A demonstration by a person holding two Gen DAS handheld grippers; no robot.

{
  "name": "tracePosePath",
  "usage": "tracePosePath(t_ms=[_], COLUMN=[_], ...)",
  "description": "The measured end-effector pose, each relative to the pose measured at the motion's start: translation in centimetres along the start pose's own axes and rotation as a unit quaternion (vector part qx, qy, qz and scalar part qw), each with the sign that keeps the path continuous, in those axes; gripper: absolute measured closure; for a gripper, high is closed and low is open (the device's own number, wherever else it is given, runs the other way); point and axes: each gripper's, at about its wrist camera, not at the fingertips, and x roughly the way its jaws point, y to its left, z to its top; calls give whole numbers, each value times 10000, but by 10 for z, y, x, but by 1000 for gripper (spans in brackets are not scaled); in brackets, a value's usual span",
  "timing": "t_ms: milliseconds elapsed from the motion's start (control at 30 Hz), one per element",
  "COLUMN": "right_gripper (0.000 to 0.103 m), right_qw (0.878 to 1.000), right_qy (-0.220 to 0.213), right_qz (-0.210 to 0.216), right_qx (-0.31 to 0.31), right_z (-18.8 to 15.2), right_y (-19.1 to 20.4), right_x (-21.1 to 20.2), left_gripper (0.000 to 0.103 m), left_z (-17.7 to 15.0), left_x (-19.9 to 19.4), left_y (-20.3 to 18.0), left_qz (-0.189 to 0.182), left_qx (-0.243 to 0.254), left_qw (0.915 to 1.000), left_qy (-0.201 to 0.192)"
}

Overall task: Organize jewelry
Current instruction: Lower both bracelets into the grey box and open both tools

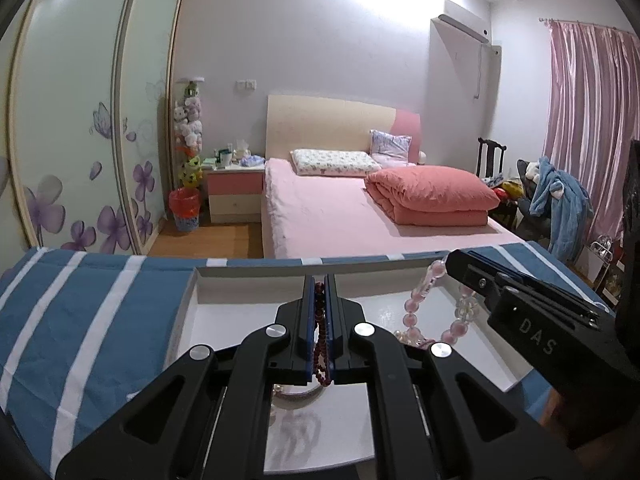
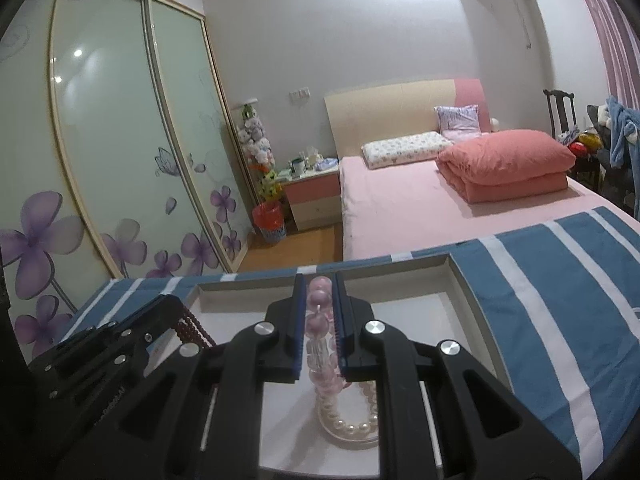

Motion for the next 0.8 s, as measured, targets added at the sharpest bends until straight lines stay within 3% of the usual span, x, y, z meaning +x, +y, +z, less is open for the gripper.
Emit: tracePosePath(t_ms=[100,200,800], right_gripper=[86,73,73], right_qw=[10000,10000,9995], right_qy=[73,33,181], right_qz=[-29,-67,-253], right_qx=[51,47,49], right_z=[-3,-3,-19], right_y=[-4,-6,-23], right_x=[4,0,-41], left_gripper=[97,97,96], left_z=[-1,-1,-4], left_x=[5,4,-32], left_y=[2,5,29], left_qz=[-3,11,269], left_qx=[-80,-121,-330], left_qw=[9999,9999,9991], left_qy=[81,116,58])
